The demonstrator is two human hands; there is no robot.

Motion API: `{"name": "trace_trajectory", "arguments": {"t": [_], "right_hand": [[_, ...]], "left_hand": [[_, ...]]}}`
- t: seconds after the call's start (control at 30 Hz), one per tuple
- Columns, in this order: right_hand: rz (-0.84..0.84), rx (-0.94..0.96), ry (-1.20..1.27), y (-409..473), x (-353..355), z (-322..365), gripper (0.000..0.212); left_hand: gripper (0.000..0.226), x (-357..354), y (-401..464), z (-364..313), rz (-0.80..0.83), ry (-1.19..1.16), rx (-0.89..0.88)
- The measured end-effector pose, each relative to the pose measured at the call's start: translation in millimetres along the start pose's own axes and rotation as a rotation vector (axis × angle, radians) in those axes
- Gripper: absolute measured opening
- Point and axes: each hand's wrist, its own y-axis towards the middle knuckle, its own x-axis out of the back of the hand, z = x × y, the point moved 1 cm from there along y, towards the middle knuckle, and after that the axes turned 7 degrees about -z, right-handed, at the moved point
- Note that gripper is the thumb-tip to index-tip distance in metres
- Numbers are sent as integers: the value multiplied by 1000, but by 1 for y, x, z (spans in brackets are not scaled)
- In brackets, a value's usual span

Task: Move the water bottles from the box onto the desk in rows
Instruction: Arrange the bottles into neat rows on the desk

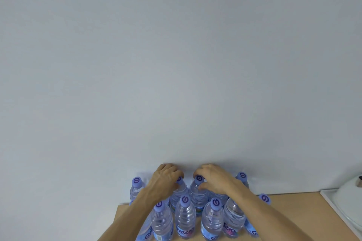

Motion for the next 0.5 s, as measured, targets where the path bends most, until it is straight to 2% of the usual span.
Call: {"name": "trace_trajectory", "arguments": {"t": [0.27,0.5], "right_hand": [[-19,-16,17,-2,-3,1,48],[-65,-55,93,-5,-7,-1,46]], "left_hand": [[48,-10,1,-8,-69,60,93],[34,4,-4,12,83,-224,133]]}}
